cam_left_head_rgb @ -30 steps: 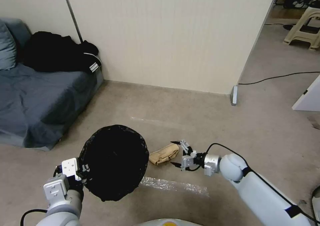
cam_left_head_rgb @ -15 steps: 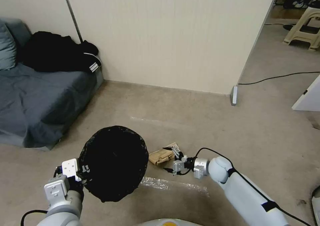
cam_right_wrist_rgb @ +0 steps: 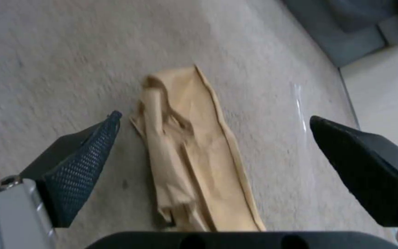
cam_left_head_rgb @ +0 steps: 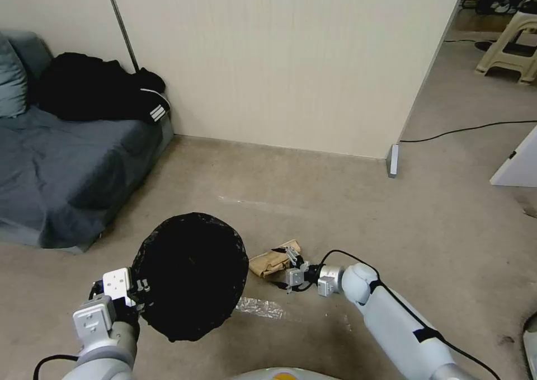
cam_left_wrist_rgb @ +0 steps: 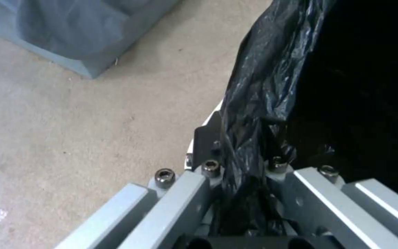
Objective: Pick up the trash bin, then pick up the garbage from the floor and place it into the trash bin.
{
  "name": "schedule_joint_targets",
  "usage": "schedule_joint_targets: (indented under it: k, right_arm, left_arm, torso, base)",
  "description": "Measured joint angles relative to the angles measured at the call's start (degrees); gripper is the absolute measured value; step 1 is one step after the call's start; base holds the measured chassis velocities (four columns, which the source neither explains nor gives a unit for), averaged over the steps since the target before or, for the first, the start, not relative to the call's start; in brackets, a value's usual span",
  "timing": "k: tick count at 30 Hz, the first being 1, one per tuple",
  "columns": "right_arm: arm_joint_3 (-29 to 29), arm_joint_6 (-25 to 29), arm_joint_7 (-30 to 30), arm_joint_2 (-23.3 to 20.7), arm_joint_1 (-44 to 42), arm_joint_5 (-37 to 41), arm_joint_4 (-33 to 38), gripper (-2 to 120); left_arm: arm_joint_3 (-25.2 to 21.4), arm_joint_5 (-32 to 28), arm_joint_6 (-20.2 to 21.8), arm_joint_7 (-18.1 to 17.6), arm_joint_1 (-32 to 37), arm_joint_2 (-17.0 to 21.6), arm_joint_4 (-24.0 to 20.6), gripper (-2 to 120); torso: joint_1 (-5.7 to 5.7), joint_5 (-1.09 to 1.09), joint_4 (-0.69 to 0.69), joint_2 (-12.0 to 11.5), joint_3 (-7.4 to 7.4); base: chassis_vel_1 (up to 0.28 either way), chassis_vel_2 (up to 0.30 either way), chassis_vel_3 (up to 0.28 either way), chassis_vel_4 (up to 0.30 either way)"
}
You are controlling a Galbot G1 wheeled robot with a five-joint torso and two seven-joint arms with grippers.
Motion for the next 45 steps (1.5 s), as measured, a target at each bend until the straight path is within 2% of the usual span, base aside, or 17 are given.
schedule_joint_targets:
  k: [10, 13, 14, 16, 17, 19, 20, 22, 26, 29, 33, 35, 36, 37, 45]
  right_arm:
    - [2.14, 1.41, 0.89, 2.24, 3.09, -3.11, -6.51, 96]
    - [3.31, 2.17, 1.28, 3.36, 4.94, -4.17, -10.82, 86]
    - [3.31, 2.17, 1.28, 3.36, 4.94, -4.17, -10.82, 86]
    - [3.76, 2.51, 1.33, 3.98, 5.82, -4.53, -12.72, 76]
    - [3.76, 2.51, 1.33, 3.98, 5.82, -4.53, -12.72, 76]
    - [4.03, 2.64, 1.39, 4.51, 6.61, -4.56, -14.19, 66]
    - [4.03, 2.64, 1.39, 4.51, 6.61, -4.56, -14.19, 66]
    - [4.19, 2.74, 1.41, 5.01, 7.32, -4.56, -15.34, 54]
    - [4.21, 2.76, 1.42, 5.3, 7.59, -4.5, -15.81, 44]
    - [4.14, 2.77, 1.5, 5.47, 7.69, -4.11, -16.04, 27]
    - [4.0, 2.77, 1.51, 5.48, 7.69, -3.8, -16.05, 19]
    - [3.92, 2.77, 1.51, 5.45, 7.69, -3.29, -16.14, 8]
    - [3.92, 2.77, 1.51, 5.45, 7.69, -3.29, -16.14, 8]
    - [3.89, 2.76, 1.5, 5.39, 7.69, -2.87, -16.24, 1]
    - [4.07, 2.76, 1.27, 5.41, 7.84, -1.62, -16.87, 0]
  left_arm:
    - [0.13, 0.49, 0.0, -0.01, 0.26, -0.06, 0.0, 1]
    - [0.07, 0.52, -0.05, -0.02, 0.54, -0.05, 0.0, 1]
    - [0.07, 0.52, -0.05, -0.02, 0.54, -0.05, 0.0, 1]
    - [0.07, 0.6, -0.09, -0.02, 0.69, -0.06, 0.0, 1]
    - [0.07, 0.6, -0.09, -0.02, 0.69, -0.06, 0.0, 1]
    - [0.1, 0.71, -0.11, -0.02, 0.77, -0.06, 0.0, 1]
    - [0.1, 0.71, -0.11, -0.02, 0.77, -0.06, 0.0, 1]
    - [0.11, 0.76, -0.11, -0.02, 0.78, -0.07, 0.0, 1]
    - [0.13, 0.77, -0.12, -0.02, 0.79, -0.06, 0.02, 1]
    - [0.16, 0.77, -0.12, -0.02, 0.76, -0.05, 0.1, 1]
    - [0.21, 0.77, -0.12, -0.02, 0.71, -0.03, 0.23, 1]
    - [0.28, 0.77, -0.12, -0.02, 0.7, -0.02, 0.28, 1]
    - [0.28, 0.77, -0.12, -0.02, 0.7, -0.02, 0.28, 1]
    - [0.28, 0.76, -0.13, -0.02, 0.7, 0.0, 0.28, 1]
    - [0.18, 0.61, -0.25, -0.01, 0.96, 0.09, 0.44, 1]
  torso:
    - [0.0, 0.0, 0.0, 0.0, 0.0]
    - [0.0, 0.0, 0.0, 0.0, 0.0]
    - [0.0, 0.0, 0.0, 0.0, 0.0]
    - [0.0, 0.0, 0.0, 0.0, 0.0]
    - [0.0, 0.0, 0.0, 0.0, 0.0]
    - [0.0, 0.0, 0.0, 0.0, 0.0]
    - [0.0, 0.0, 0.0, 0.0, 0.0]
    - [0.0, 0.0, 0.0, 0.0, 0.0]
    - [0.0, 0.0, 0.0, 0.0, 0.0]
    - [0.0, 0.0, 0.0, 0.0, 0.0]
    - [0.0, 0.0, 0.0, 0.0, 0.0]
    - [0.0, 0.0, 0.0, 0.0, 0.0]
    - [0.0, 0.0, 0.0, 0.0, 0.0]
    - [0.0, 0.0, 0.0, 0.0, 0.0]
    - [0.0, 0.0, 0.0, 0.0, 0.0]
  base:
    - [0.0, 0.0, 0.0, 0.0]
    - [0.0, 0.0, 0.0, 0.0]
    - [0.0, 0.0, 0.0, 0.0]
    - [0.0, 0.0, 0.0, 0.0]
    - [0.0, 0.0, 0.0, 0.0]
    - [0.0, 0.0, 0.0, 0.0]
    - [0.0, 0.0, 0.0, 0.0]
    - [0.0, 0.0, 0.0, 0.0]
    - [0.0, 0.0, 0.0, 0.0]
    - [0.0, 0.0, 0.0, 0.0]
    - [0.0, 0.0, 0.0, 0.0]
    - [0.0, 0.0, 0.0, 0.0]
    - [0.0, 0.0, 0.0, 0.0]
    - [0.0, 0.0, 0.0, 0.0]
    - [0.0, 0.0, 0.0, 0.0]
